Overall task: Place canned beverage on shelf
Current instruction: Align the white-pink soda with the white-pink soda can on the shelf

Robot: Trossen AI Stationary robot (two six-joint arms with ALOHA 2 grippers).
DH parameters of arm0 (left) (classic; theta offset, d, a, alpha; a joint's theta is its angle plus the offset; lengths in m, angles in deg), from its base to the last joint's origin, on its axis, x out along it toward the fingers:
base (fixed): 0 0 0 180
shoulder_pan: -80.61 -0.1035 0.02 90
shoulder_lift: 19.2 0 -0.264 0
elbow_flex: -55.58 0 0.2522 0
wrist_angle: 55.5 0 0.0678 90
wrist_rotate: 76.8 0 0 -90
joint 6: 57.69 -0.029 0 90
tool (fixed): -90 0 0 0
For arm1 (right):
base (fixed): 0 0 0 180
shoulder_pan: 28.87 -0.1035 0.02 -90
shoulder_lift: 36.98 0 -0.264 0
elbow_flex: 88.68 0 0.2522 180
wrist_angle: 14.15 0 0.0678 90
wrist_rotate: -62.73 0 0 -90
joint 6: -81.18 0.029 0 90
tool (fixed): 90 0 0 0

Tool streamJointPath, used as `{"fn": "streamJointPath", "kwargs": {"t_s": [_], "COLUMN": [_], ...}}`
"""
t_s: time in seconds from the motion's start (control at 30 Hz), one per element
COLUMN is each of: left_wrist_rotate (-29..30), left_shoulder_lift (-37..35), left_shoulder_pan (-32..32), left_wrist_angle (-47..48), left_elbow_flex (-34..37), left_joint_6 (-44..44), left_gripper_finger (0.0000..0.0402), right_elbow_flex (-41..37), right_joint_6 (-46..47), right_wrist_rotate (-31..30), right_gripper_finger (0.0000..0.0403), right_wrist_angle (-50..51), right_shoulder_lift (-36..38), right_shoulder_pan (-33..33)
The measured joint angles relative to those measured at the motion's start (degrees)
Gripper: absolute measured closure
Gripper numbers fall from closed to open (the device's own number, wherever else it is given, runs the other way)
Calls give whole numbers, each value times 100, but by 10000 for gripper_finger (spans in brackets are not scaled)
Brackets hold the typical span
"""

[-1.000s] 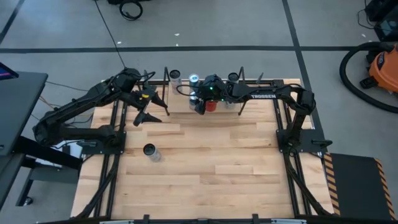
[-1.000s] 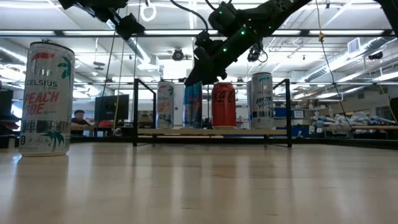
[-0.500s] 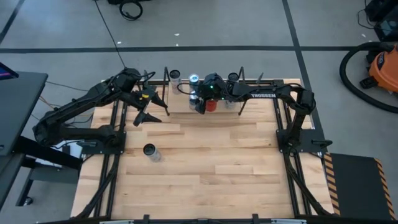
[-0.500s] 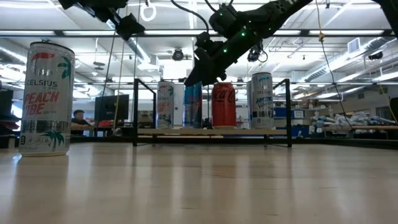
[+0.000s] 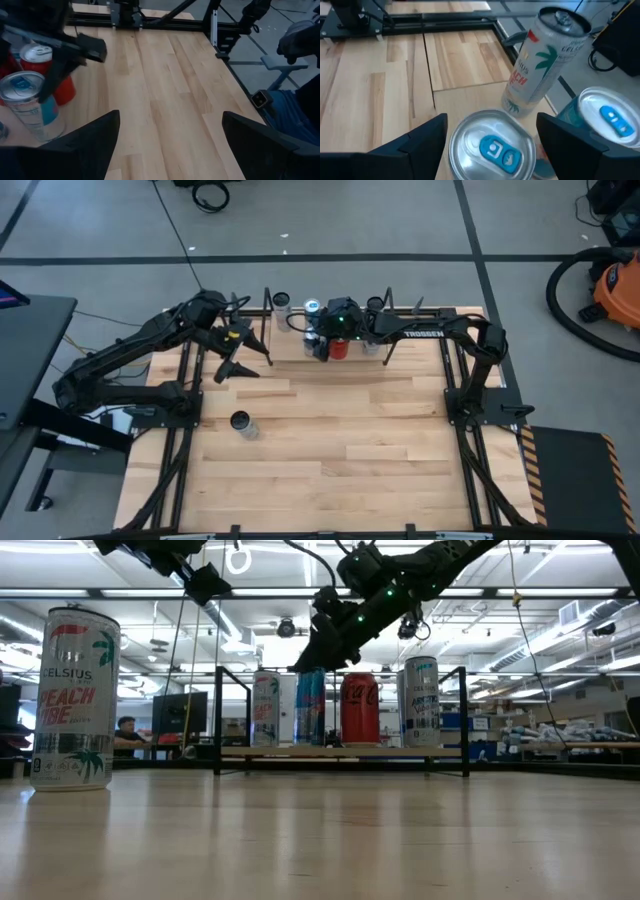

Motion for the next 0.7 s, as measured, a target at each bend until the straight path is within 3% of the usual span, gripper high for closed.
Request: {"fn": "streamJointPath", "kwargs": {"t_s": [0.2,0.43,0.7], "left_wrist_rotate": [20,668,906], "left_shoulder_lift": [0,0,0], "left_shoulder_pan": [351,1032,1655], "left_wrist_angle": [122,140,211], "left_elbow_flex": [0,0,0], "left_joint_6": [104,194,792], "left_gripper_finger": [47,47,47], "right_elbow_flex": [0,2,0], "right_joint_6": [-13,-12,30], "right_wrist_rotate": [15,180,197], "right_gripper_finger": [87,87,87], "right_wrist_angle": [-222,-340,-252], "right_shoulder_lift": [200,658,1246], "right_shoulder_pan": [-35,-199,-524]}}
